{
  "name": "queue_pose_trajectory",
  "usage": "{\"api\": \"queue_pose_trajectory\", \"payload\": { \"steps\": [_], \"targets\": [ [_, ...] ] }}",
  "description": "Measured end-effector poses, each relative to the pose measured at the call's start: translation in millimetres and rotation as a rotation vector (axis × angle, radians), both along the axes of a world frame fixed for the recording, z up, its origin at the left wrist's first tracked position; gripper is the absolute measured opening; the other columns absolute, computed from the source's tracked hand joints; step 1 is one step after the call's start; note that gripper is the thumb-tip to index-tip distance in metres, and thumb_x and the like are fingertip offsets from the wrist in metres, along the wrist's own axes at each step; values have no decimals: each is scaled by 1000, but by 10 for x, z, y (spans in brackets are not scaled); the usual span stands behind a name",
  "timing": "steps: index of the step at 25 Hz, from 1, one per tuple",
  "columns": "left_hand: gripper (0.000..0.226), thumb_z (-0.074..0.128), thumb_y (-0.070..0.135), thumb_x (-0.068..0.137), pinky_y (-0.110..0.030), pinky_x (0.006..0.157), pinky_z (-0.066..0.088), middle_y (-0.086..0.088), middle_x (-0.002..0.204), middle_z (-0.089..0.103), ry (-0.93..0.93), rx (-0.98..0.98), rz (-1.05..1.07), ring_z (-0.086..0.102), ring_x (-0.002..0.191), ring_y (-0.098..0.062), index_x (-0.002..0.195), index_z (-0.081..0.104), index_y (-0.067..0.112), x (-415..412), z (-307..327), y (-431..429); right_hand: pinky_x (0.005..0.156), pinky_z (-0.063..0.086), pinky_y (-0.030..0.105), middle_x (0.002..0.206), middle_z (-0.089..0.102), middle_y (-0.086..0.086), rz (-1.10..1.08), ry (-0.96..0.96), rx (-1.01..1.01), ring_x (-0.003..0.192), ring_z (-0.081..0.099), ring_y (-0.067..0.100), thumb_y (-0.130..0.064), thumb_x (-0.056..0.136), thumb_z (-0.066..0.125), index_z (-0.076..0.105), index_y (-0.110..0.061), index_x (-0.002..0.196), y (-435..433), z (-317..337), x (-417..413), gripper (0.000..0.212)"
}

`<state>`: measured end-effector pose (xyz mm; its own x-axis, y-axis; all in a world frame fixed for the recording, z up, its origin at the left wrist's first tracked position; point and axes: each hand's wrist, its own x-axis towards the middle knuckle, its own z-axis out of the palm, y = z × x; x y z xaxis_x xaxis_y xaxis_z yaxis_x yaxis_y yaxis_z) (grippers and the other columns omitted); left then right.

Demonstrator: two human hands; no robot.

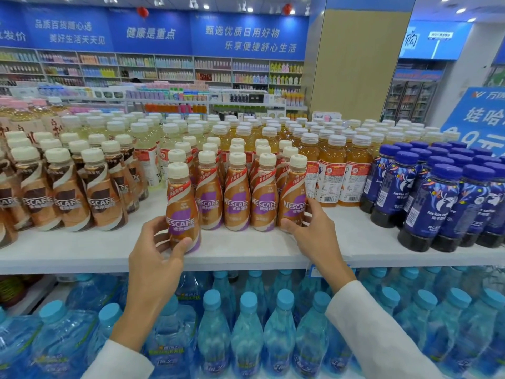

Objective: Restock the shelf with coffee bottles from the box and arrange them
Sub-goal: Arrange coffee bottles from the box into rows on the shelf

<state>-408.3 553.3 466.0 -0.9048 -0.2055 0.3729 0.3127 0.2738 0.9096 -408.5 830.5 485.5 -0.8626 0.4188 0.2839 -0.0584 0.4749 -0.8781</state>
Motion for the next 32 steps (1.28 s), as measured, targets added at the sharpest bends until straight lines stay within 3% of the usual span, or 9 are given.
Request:
{"api": "queue_pose_trajectory", "payload": {
  "steps": [6,9,14,20,32],
  "targets": [
    [55,78,18,86,-39,97,53,3,126,62,-20,12,27,63,113,-19,132,50,28,-46,-29,-110,100,46,29,142,56,-5,8,-14,1,119,55,10,-25,87,78,42,-26,146,0,14,-4,69],
    [53,78,17,86,-41,99,54,5,124,63,-9,19,44,63,111,-17,130,51,29,-53,-18,-127,105,46,35,146,53,-3,-31,-17,22,128,55,18,-29,87,77,38,-25,150,-5,-6,-8,74],
    [55,78,18,87,-40,99,54,9,123,62,-23,14,54,62,111,-12,133,50,28,-125,26,-186,104,47,39,147,53,0,-73,-10,42,128,56,22,-31,86,77,38,-24,150,-57,-26,-19,76],
    [55,78,18,86,-36,97,55,9,124,62,-21,-1,56,63,110,-11,133,51,27,-162,25,-201,100,48,35,144,55,1,-60,11,37,124,57,21,-31,86,78,40,-22,148,-73,-40,-20,74],
    [57,78,24,86,-28,92,52,10,124,59,5,-30,64,61,110,-11,135,49,26,-138,-9,-189,104,47,38,147,52,-4,-46,23,85,129,55,19,-36,84,78,36,-27,150,-47,-100,-53,79]
  ]
}}
